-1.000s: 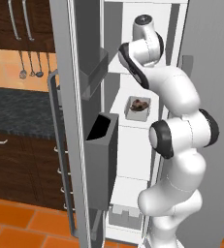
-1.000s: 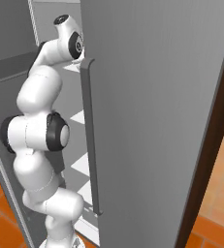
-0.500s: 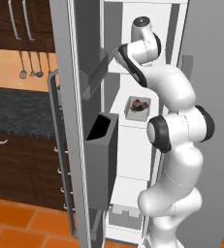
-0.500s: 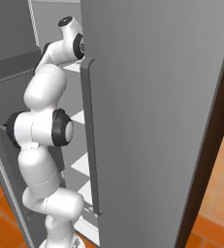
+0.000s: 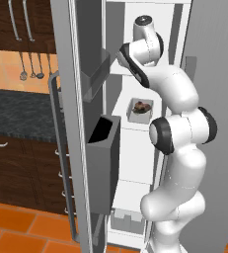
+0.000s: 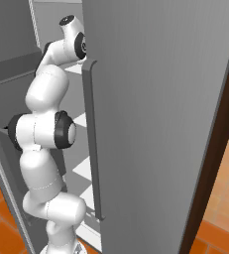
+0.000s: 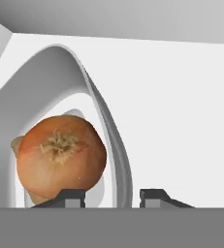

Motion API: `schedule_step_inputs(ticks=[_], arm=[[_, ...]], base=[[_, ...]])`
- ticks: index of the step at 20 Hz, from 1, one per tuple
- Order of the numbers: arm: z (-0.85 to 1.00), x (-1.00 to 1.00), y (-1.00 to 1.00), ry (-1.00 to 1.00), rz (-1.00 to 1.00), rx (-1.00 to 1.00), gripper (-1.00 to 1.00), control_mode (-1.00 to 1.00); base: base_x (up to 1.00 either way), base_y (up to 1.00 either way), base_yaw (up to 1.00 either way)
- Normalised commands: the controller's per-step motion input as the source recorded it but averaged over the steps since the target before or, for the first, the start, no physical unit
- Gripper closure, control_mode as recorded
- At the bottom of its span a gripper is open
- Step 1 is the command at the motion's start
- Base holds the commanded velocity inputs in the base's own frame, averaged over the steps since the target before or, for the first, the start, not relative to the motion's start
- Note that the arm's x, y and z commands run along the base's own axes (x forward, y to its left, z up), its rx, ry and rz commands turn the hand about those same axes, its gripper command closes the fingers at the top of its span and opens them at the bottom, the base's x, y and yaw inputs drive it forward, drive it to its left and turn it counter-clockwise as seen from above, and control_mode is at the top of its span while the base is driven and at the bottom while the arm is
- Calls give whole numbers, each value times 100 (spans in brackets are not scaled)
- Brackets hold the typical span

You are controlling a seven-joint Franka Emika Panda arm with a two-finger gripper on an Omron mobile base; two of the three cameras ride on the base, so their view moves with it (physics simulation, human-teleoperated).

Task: Take the meat container that has the steak and place it on the second highest rack of the freezer. Then take the vegetable container that has the onion and sweet potato and place it on the highest rack of the freezer.

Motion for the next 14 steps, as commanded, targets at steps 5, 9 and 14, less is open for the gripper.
schedule_step_inputs(ticks=[5, 9, 14], arm=[[0, -30, 0, -7, 0, 0, -100, -100], [13, -96, -1, -33, 0, 0, -100, -100], [1, -99, 0, -15, 0, 0, -100, -100]], base=[[0, 0, 0], [0, 0, 0], [0, 0, 0]])
